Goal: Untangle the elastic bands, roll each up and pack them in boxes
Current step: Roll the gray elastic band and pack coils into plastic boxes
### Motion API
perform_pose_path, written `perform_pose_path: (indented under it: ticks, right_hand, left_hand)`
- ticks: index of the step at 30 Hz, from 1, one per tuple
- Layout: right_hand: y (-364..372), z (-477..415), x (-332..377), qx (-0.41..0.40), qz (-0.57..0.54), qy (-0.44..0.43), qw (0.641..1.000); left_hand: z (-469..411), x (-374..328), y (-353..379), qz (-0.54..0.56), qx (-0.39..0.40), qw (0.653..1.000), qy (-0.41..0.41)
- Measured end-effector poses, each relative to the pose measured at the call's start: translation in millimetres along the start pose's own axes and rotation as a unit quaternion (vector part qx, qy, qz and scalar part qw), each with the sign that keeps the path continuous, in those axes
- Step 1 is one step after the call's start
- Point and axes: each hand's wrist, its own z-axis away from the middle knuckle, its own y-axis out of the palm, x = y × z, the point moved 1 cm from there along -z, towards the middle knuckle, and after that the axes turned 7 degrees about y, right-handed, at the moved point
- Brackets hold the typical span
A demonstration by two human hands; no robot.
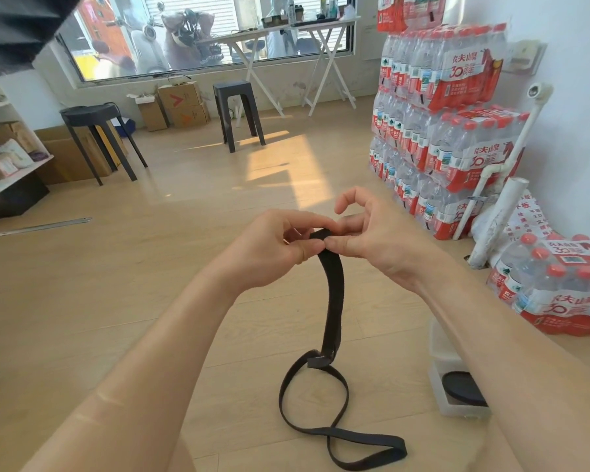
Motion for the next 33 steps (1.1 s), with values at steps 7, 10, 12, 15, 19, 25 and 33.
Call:
perform_pose_path:
  ticks: [7, 10, 12, 15, 19, 25, 33]
  right_hand:
    - [3, -3, -7, 0.137, -0.125, 0.123, 0.975]
    - [5, -2, -9, 0.163, -0.118, 0.154, 0.967]
    - [8, -3, -11, 0.145, -0.105, 0.146, 0.973]
    - [9, -4, -10, 0.114, -0.099, 0.127, 0.98]
    - [11, -6, -9, 0.055, -0.049, 0.083, 0.994]
    - [7, -9, -15, 0.031, -0.076, 0.069, 0.994]
    - [8, -7, -13, 0.131, -0.146, 0.059, 0.979]
  left_hand:
    - [2, -8, 1, -0.067, -0.019, 0.997, 0.03]
    - [4, -5, 1, -0.101, -0.013, 0.994, 0.042]
    - [3, -2, 0, -0.157, -0.014, 0.986, 0.052]
    - [2, -5, -2, -0.245, -0.03, 0.965, 0.087]
    - [1, -9, 0, -0.311, -0.038, 0.941, 0.125]
    - [-1, -1, -2, -0.047, -0.058, 0.997, 0.016]
    - [4, -7, -14, 0.102, 0.037, 0.994, 0.012]
